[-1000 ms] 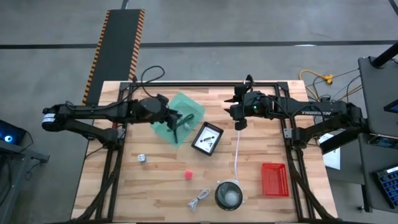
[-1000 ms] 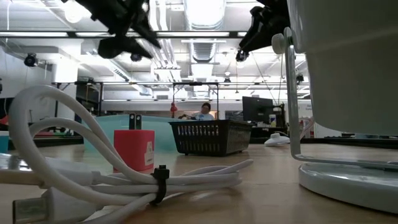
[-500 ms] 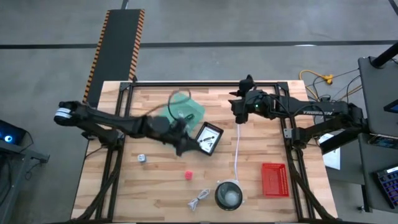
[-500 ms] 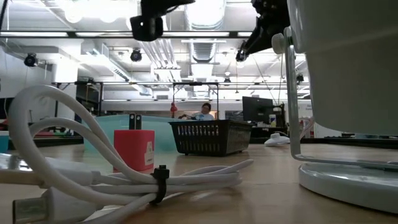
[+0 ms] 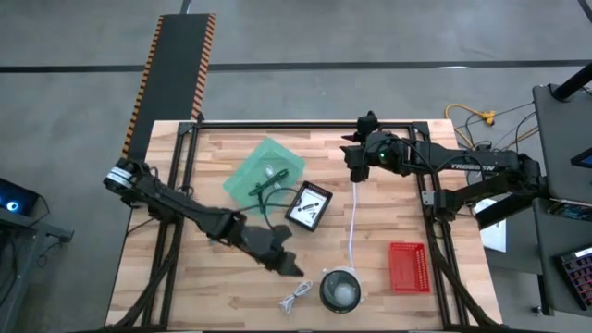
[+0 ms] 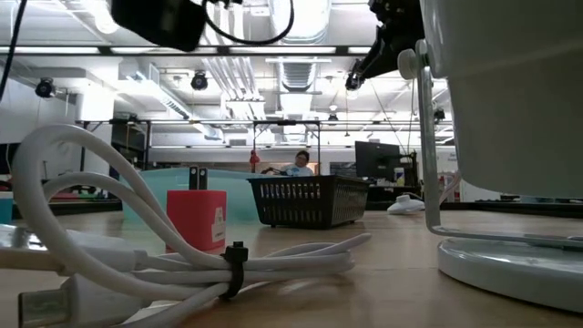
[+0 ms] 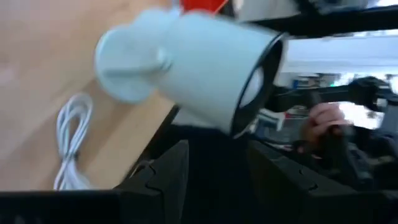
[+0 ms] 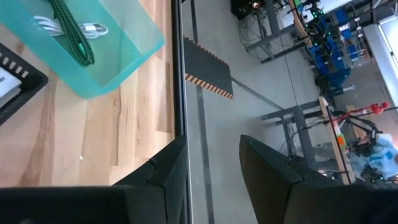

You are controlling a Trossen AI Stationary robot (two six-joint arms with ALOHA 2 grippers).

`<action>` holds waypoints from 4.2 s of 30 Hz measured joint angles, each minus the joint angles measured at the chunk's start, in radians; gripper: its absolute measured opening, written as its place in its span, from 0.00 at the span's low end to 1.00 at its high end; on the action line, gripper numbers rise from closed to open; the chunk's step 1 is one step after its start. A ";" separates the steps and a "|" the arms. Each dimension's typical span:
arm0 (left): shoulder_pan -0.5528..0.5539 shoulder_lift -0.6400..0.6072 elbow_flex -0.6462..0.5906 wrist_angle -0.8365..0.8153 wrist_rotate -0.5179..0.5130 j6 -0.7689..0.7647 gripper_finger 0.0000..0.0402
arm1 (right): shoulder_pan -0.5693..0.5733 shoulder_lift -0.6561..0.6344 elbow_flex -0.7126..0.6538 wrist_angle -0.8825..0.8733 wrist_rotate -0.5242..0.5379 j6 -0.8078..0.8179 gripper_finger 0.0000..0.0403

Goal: Pick and place items into bin
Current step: Put the white charger cable into the green bin

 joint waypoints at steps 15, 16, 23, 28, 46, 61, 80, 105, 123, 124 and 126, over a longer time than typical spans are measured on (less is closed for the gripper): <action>-0.108 0.247 0.270 -0.406 0.001 -0.105 0.37 | 0.000 0.002 0.000 0.001 0.000 0.078 0.33; -0.114 0.268 0.279 -0.407 0.002 -0.106 0.37 | 0.000 0.002 0.000 0.001 0.000 0.077 0.33; -0.137 0.361 0.312 -0.406 -0.002 -0.132 0.37 | -0.001 0.002 0.000 0.001 0.000 0.066 0.30; -0.144 0.386 0.306 -0.399 0.009 -0.133 0.37 | -0.001 0.002 0.000 0.001 0.000 0.063 0.30; -0.150 0.424 0.287 -0.395 0.078 -0.133 0.37 | -0.007 0.002 0.000 0.002 0.001 0.017 0.24; -0.148 0.425 0.234 -0.377 0.112 -0.157 0.36 | -0.006 0.002 0.000 0.002 0.001 0.013 0.22; -0.160 0.391 0.217 -0.346 0.161 -0.108 0.01 | -0.006 0.002 0.000 0.002 0.003 -0.017 0.18; 0.052 -0.079 0.211 -0.724 -0.227 0.297 0.00 | -0.006 0.002 0.000 0.002 0.003 0.012 0.16; 0.515 -0.101 0.199 -0.898 -0.225 0.799 0.00 | -0.007 0.002 0.000 0.001 0.004 0.202 0.16; 0.546 -0.101 0.199 -0.898 -0.225 0.825 0.00 | -0.007 0.002 0.000 0.001 0.004 0.217 0.15; 0.610 -0.101 0.198 -0.897 -0.225 0.856 0.00 | -0.007 0.002 0.000 0.001 0.004 0.239 0.15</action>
